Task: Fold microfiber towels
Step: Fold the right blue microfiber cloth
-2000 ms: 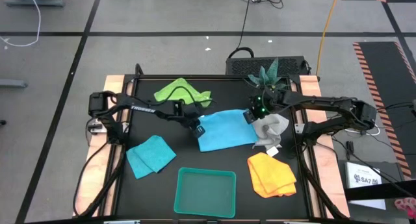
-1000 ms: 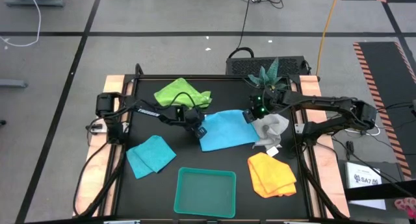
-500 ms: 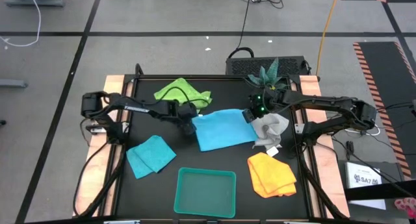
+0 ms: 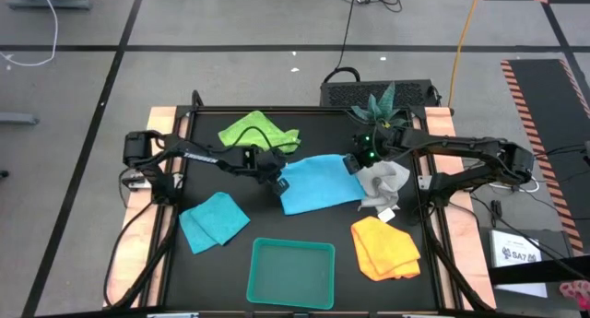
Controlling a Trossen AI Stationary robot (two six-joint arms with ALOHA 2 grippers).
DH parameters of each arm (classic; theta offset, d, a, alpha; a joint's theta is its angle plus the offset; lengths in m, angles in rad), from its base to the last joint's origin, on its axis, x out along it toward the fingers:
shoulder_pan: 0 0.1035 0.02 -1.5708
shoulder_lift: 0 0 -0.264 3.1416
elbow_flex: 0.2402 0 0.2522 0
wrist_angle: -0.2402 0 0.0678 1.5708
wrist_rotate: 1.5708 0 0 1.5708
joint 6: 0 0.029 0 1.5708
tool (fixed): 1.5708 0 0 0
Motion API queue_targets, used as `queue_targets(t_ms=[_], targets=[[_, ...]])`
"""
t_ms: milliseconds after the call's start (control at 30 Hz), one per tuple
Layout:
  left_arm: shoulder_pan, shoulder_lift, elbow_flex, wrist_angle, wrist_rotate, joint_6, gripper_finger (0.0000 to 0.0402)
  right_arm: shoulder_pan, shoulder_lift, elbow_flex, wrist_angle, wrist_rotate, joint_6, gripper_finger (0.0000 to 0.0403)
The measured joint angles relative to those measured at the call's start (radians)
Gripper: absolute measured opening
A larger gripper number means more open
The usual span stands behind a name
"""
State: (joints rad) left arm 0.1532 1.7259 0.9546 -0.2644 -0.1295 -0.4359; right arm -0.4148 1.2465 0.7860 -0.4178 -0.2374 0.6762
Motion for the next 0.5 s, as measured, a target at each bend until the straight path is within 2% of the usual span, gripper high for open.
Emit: queue_targets(t_ms=[233,500], targets=[[0.001,0.030,0.000,0.012,0.002,0.000,0.0000,0.039,0.000,0.007,0.062,-0.002,0.042,0.0000],[-0.001,0.090,0.000,0.117,-0.002,-0.004,0.0000,0.065,0.000,0.059,0.063,0.029,0.045,0.0000]])
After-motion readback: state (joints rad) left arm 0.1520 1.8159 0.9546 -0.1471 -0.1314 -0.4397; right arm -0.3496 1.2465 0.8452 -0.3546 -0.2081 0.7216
